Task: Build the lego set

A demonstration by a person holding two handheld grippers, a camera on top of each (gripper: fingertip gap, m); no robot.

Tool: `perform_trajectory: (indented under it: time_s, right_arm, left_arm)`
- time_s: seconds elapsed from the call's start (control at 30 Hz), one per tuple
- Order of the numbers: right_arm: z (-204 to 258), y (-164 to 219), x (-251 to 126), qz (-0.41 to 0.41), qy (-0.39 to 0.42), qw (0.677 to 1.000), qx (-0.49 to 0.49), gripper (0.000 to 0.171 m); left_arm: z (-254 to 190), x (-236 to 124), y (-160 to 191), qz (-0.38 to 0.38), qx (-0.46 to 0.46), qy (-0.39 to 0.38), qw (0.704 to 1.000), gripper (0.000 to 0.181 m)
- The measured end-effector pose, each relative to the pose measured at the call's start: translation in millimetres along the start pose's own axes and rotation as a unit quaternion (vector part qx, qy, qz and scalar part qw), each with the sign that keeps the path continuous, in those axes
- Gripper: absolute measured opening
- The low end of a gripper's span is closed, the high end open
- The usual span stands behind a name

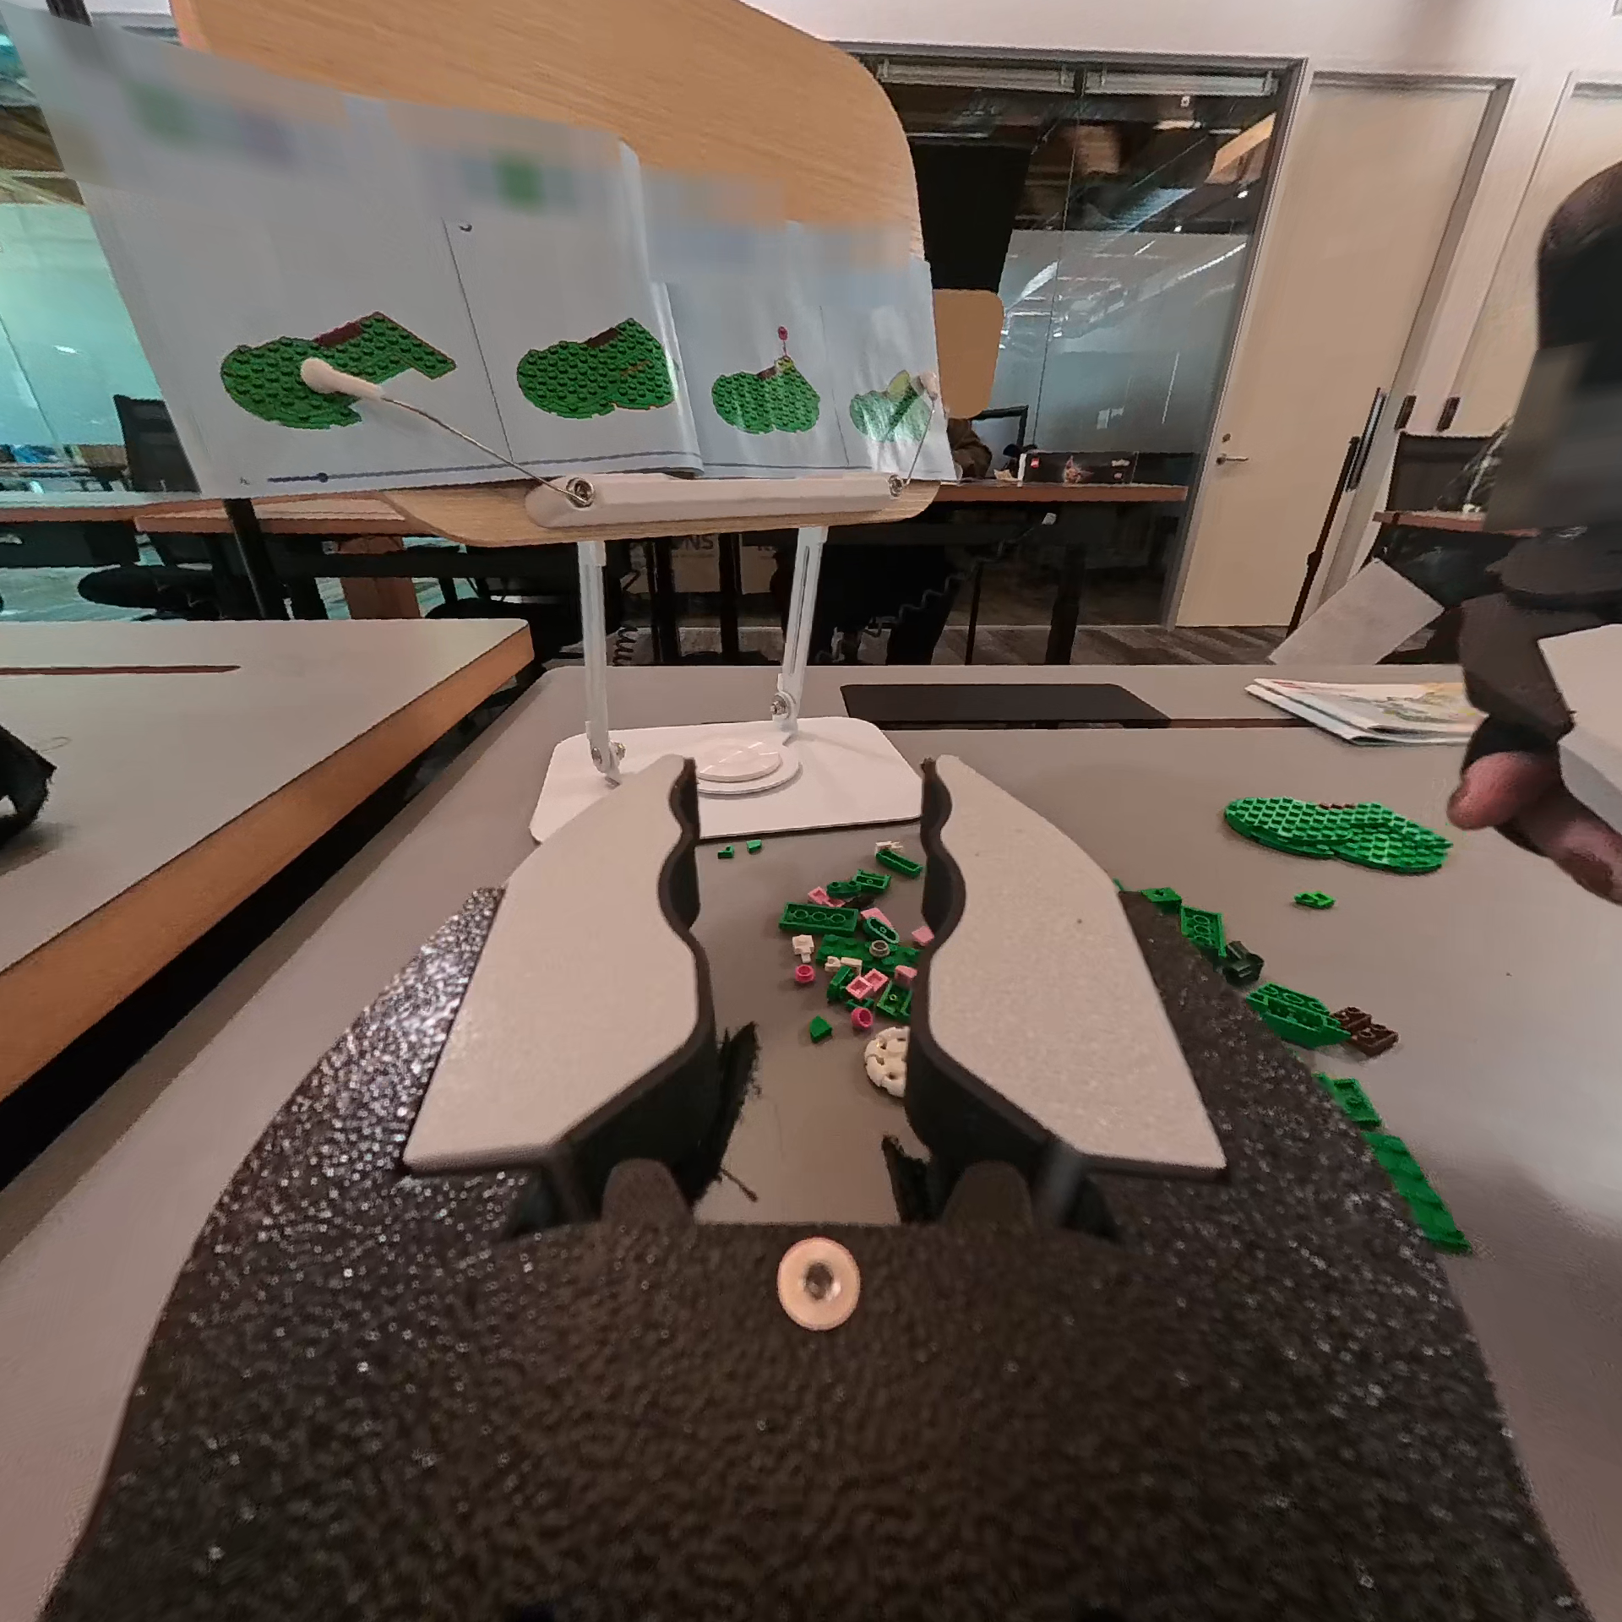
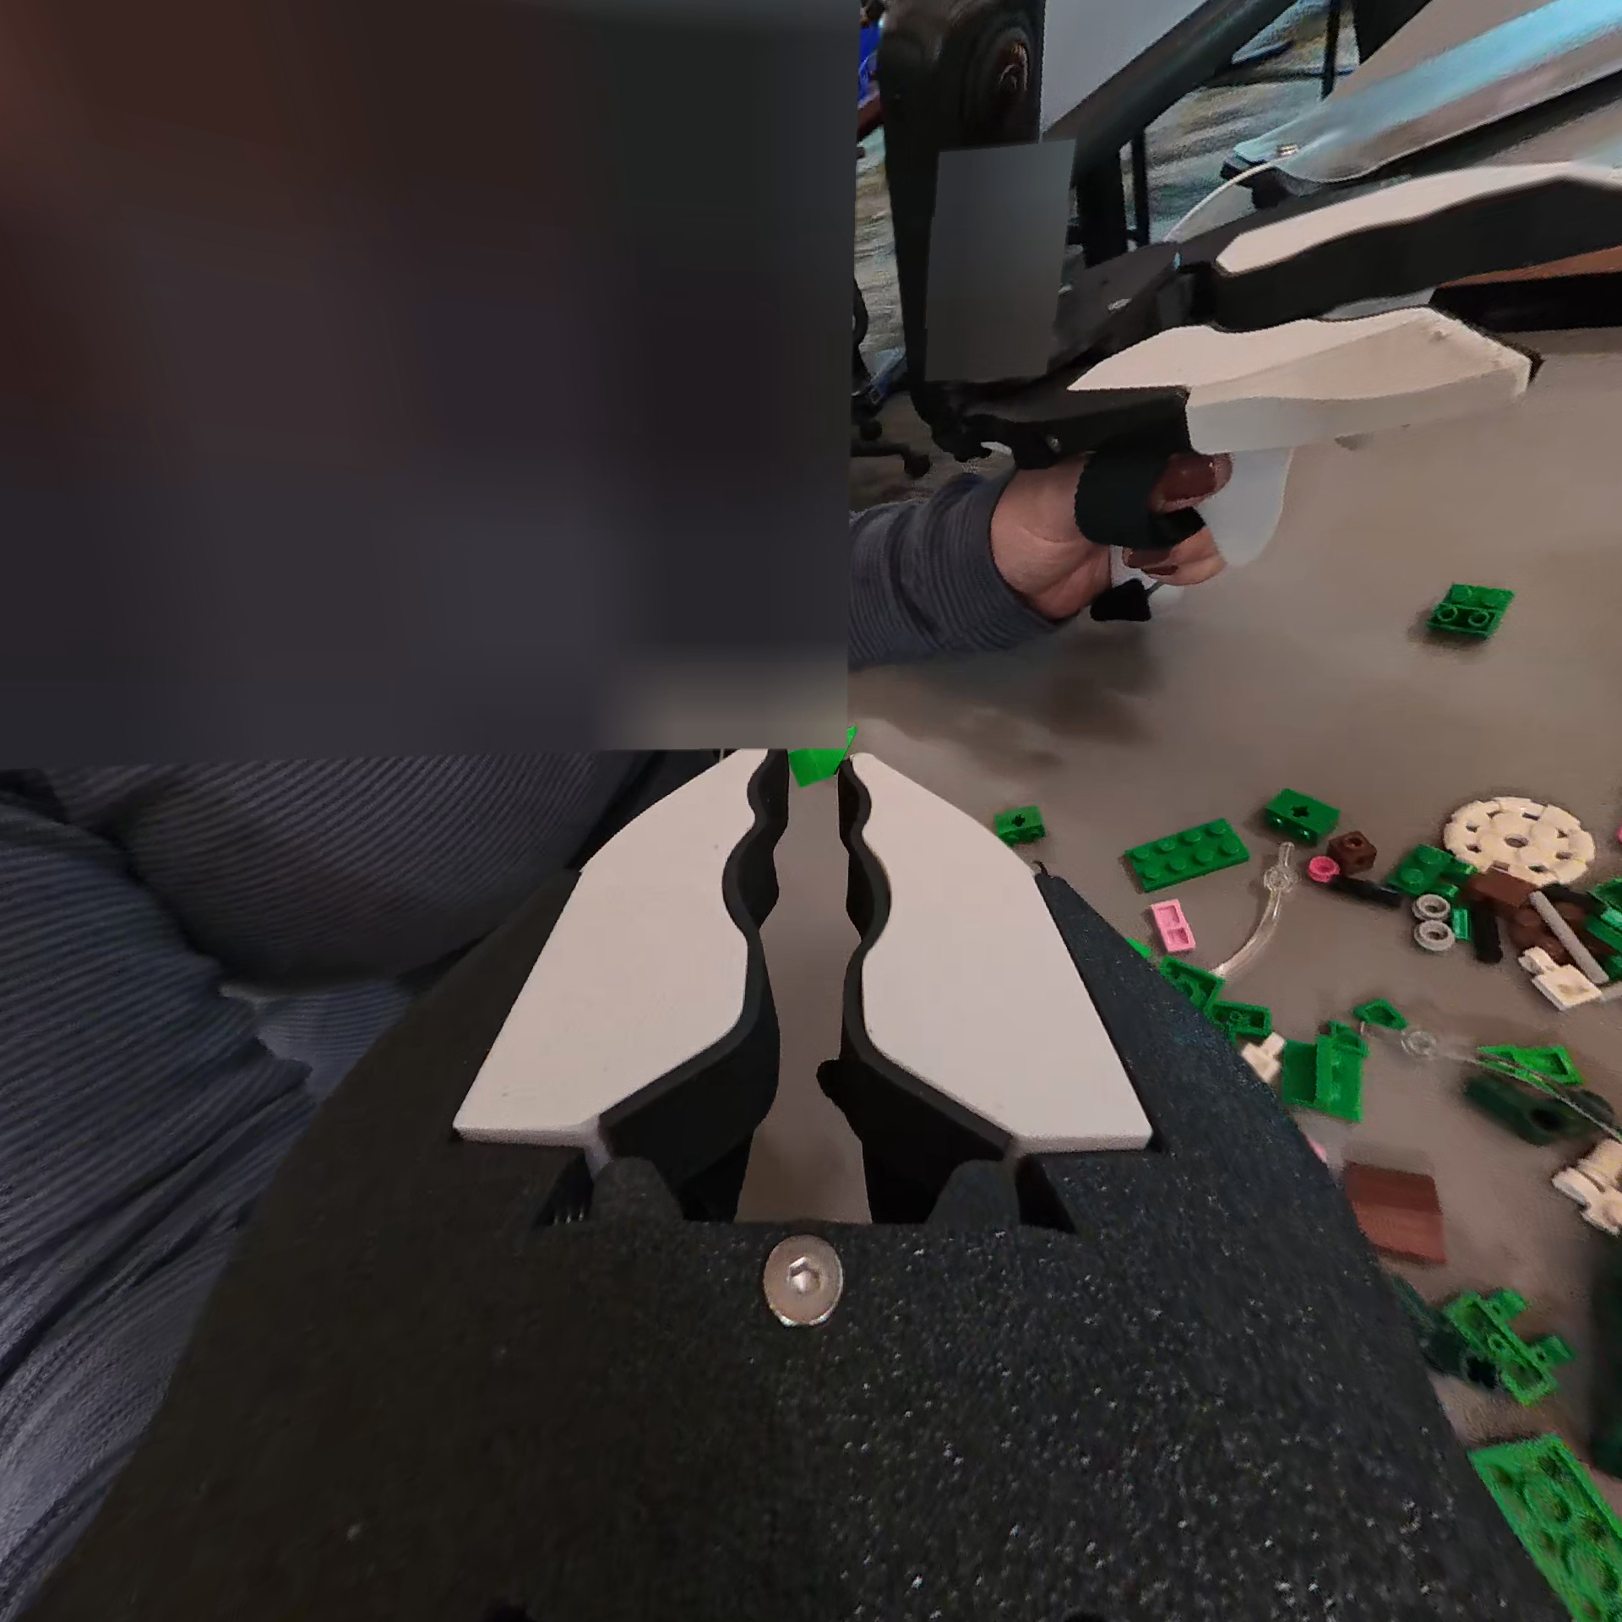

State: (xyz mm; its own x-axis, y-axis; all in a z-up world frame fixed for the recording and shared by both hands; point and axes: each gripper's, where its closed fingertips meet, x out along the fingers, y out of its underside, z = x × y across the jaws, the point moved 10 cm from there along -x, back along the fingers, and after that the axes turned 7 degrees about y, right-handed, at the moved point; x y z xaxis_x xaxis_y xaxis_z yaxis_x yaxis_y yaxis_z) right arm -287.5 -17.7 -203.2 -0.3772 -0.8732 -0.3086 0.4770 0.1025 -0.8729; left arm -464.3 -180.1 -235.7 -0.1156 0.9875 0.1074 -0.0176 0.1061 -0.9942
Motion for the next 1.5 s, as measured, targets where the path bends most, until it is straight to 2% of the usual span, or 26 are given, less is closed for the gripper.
perform_trajectory:
  time_s: [0.3,0.63,0.77,0.83,0.9,1.0,1.27,1.4,1.5]
  right_arm:
    - [4,10,-26,-0.006,0.027,0.999,0.019,0.011]
    - [6,10,-31,-0.016,0.036,0.999,0.013,0.011]
    - [3,12,-37,-0.002,0.088,0.996,0.022,0.011]
    - [-2,17,-42,0.038,0.157,0.986,0.043,0.01]
    - [-7,26,-48,0.099,0.234,0.965,0.064,0.01]
    - [-15,38,-55,0.156,0.299,0.938,0.082,0.01]
    - [-33,62,-57,0.264,0.361,0.885,0.131,0.01]
    - [-39,67,-55,0.29,0.373,0.872,0.132,0.011]
    - [-39,66,-55,0.283,0.373,0.874,0.133,0.011]
  left_arm:
    - [-5,3,1,0.01,0.007,0.003,1.0,0.048]
    - [-4,2,2,0.012,0.001,0.004,1.0,0.047]
    - [-2,2,1,0.01,0.0,-0.001,1.0,0.047]
    - [0,1,1,0.013,-0.003,-0.014,1.0,0.047]
    - [6,-1,3,0.035,-0.002,-0.07,0.997,0.047]
    - [10,-3,3,0.056,0.032,-0.13,0.989,0.05]
    - [14,-3,5,0.061,-0.001,-0.126,0.99,0.051]
    - [15,-2,7,0.066,-0.012,-0.123,0.99,0.051]
    - [16,-2,7,0.068,-0.02,-0.122,0.99,0.051]
